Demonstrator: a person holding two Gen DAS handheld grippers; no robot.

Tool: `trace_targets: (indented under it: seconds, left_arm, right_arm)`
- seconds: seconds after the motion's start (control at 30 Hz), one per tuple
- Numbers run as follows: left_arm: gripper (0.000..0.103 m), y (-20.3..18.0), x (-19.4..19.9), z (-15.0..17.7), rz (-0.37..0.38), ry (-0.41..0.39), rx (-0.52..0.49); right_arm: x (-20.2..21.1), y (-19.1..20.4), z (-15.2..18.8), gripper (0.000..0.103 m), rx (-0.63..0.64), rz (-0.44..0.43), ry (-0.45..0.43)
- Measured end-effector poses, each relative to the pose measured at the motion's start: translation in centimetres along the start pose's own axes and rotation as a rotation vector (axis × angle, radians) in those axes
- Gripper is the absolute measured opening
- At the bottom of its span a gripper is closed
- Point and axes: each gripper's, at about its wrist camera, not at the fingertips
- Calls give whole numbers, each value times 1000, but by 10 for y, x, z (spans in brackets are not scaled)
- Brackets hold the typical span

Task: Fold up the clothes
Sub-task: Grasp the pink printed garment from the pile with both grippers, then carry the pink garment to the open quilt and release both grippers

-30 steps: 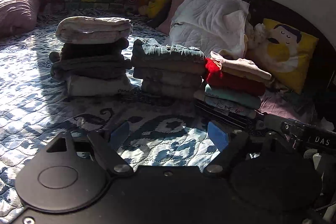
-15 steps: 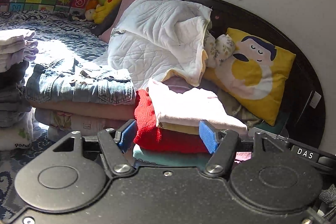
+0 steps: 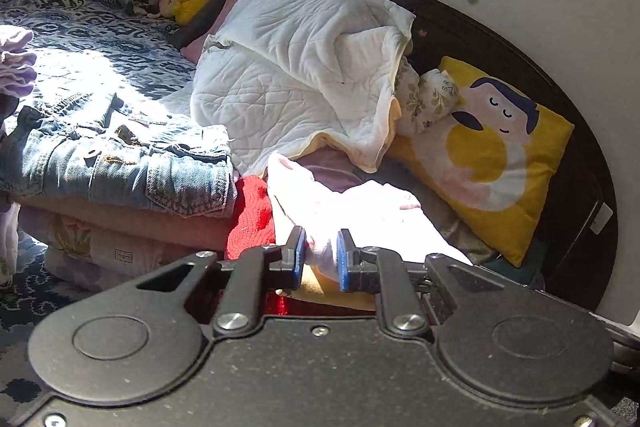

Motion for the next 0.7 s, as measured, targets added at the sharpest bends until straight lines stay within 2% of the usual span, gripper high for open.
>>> trace_targets:
  seconds: [0.17,0.37,0.5,0.63,0.7]
  left_arm:
    - [13,-11,51,-14,3,-88,-62]
    - [12,-3,154,-28,0,-188,-77]
    - [12,23,236,-9,-51,-199,-57]
    - [12,61,307,18,-142,-190,-1]
    - [11,73,340,31,-214,-210,-18]
  right_arm:
    - [29,17,-12,11,-16,-89,-38]
    - [74,62,-18,11,-92,-303,-47]
    - [89,104,0,11,-130,-459,28]
    - [89,165,33,11,-143,-597,148]
    - [88,196,48,11,-131,-631,193]
Point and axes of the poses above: each gripper's, at about its wrist camera, not at the fingertips, and x roughly against the way its jaws point, y to its left, z to its underside, and after that the axes turned 5 degrees about -z, right-handed
